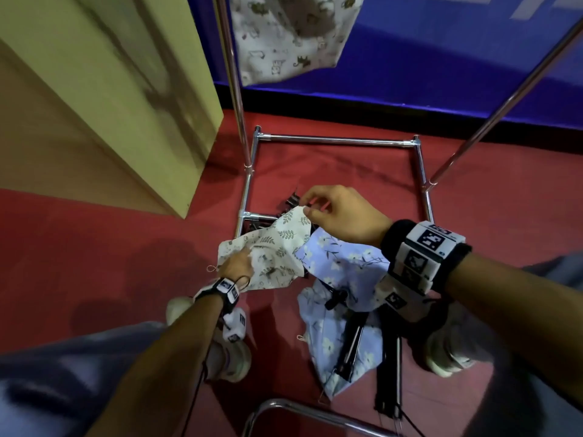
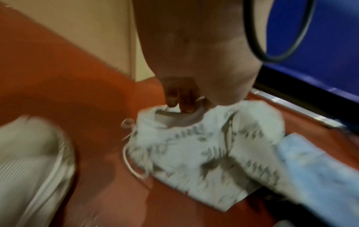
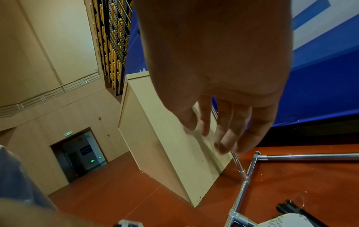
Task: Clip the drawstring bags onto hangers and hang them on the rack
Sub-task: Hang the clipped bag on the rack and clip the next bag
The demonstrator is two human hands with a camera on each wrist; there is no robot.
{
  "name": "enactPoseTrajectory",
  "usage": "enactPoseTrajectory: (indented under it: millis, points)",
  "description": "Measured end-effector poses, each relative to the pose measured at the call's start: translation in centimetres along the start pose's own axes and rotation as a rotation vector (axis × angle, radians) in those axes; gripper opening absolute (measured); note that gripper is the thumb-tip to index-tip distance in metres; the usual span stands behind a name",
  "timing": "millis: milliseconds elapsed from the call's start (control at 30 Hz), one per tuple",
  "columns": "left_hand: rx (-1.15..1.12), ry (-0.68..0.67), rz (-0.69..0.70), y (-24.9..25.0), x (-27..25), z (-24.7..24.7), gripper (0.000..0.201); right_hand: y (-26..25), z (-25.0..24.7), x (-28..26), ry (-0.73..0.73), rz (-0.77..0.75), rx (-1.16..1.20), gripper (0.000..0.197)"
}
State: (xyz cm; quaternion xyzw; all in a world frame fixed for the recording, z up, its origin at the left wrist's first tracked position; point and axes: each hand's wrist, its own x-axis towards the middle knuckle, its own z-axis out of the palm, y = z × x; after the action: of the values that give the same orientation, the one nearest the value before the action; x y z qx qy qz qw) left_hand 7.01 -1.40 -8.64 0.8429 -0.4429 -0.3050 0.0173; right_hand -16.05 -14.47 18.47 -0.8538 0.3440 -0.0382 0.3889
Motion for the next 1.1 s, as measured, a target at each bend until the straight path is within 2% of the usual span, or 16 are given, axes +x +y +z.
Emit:
enactPoseTrajectory:
  millis: [67, 133, 200, 300, 333, 400, 467, 533, 600, 633, 700, 800, 833, 900, 1000, 1100]
  points:
    - [-0.065, -0.036, 0.082, 1.6, -0.3, -2.7, 0.047, 0.0, -0.5, -0.4, -0.039, 0.031, -0.029, 0.013]
    - [-0.125, 0.011, 0.09, 4.3, -1.5, -7.2, 0.027, -0.4, -1.0, -0.9, -0.096, 0.057, -0.073, 0.016]
    - [-0.299, 0.065, 0.087, 8.2, -3.2, -12.0, 0.014, -0.6, -1.2, -1.2, -0.157, 0.085, -0.084, 0.025]
    - [-0.612, 0.146, 0.114, 13.6, -6.8, -18.7, 0.008, -1.5, -1.4, -2.3, -0.239, 0.085, -0.011, 0.048]
    - [-0.736, 0.129, 0.119, 15.2, -8.8, -20.7, 0.01, -1.9, -1.4, -2.9, -0.25, 0.067, 0.03, 0.053]
    - [-1.06, -0.022, 0.134, 17.9, -12.5, -24.0, 0.014, -3.2, -1.1, -4.1, -0.207, -0.005, 0.182, 0.04]
    - [-1.173, -0.089, 0.211, 19.7, -15.8, -26.0, 0.015, -4.0, -0.8, -4.6, -0.023, -0.084, 0.314, 0.025]
    - [-1.006, -0.008, 0.263, 20.4, -17.6, -26.8, 0.013, -4.3, -1.1, -4.8, 0.152, -0.094, 0.393, 0.012]
    - [-0.738, 0.107, 0.35, 20.2, -19.4, -27.2, 0.014, -4.8, -1.8, -5.2, 0.182, -0.103, 0.448, 0.008]
    - [-0.629, 0.143, 0.402, 20.1, -20.5, -27.2, 0.017, -5.1, -2.2, -5.7, 0.173, -0.105, 0.477, 0.008]
    - [-0.49, 0.118, 0.471, 19.7, -22.2, -26.8, 0.023, -5.6, -3.0, -6.9, 0.142, -0.119, 0.542, 0.011]
    - [-0.506, -0.032, 0.52, 19.1, -23.4, -25.7, 0.016, -5.3, -3.9, -8.4, -0.004, -0.118, 0.563, 0.006]
    - [-0.49, -0.013, 0.539, 19.1, -23.2, -25.4, 0.011, -5.2, -4.1, -8.8, -0.053, -0.1, 0.531, 0.012]
    - [-0.451, 0.078, 0.538, 19.2, -22.3, -25.3, 0.007, -4.4, -4.5, -8.9, -0.083, -0.071, 0.471, 0.021]
    - [-0.372, 0.228, 0.442, 19.6, -21.3, -25.9, 0.01, -2.5, -5.7, -8.5, 0.018, -0.003, 0.412, 0.027]
    - [0.01, 0.326, 0.423, 19.6, -20.7, -26.9, 0.015, -0.6, -8.0, -8.6, 0.189, 0.101, 0.263, 0.029]
